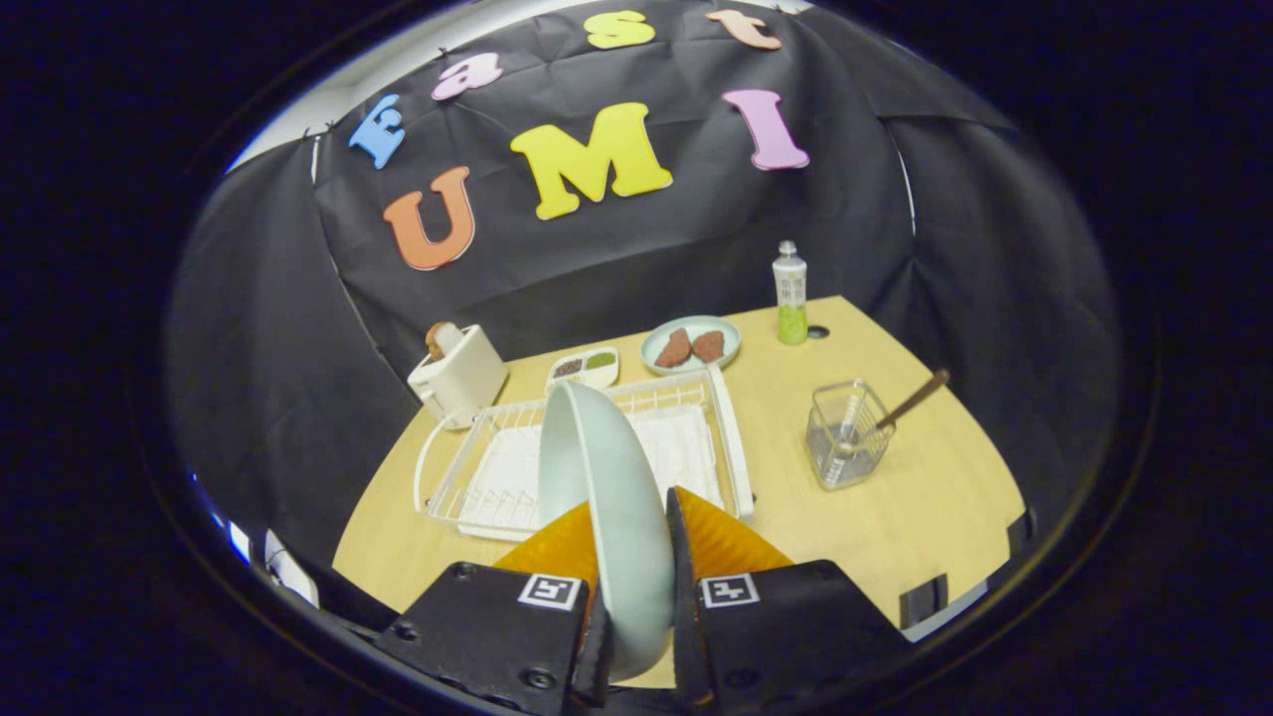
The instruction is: Take the plate from the dish rack, then take the spoon from the basket and place it into the plate.
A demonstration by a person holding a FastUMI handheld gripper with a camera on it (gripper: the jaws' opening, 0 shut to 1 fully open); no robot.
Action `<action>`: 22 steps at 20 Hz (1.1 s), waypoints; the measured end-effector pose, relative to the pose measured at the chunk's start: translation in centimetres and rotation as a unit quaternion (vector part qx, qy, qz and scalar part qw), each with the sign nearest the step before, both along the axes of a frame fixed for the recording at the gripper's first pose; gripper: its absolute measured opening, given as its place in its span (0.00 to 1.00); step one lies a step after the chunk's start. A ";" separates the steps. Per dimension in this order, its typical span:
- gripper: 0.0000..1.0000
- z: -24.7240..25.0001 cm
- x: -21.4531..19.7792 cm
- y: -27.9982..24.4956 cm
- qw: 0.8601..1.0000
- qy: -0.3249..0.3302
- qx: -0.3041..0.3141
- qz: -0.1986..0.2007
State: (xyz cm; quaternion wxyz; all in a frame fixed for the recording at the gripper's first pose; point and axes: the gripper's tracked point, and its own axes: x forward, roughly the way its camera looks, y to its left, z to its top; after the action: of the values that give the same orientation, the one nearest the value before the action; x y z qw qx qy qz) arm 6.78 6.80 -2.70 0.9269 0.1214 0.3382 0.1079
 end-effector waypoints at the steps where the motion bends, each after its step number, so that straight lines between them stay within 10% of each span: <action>1: 0.30 -1.5 -0.6 -0.2 1.000 0.008 0.019 0.001; 11: 0.30 -12.8 -2.0 1.1 0.980 0.088 0.178 0.008; 22: 0.45 -16.1 -1.2 0.5 0.978 0.120 0.169 -0.006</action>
State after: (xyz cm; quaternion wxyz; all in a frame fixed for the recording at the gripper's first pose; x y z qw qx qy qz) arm 5.60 7.33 -18.78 0.8463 0.2905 0.4231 0.1424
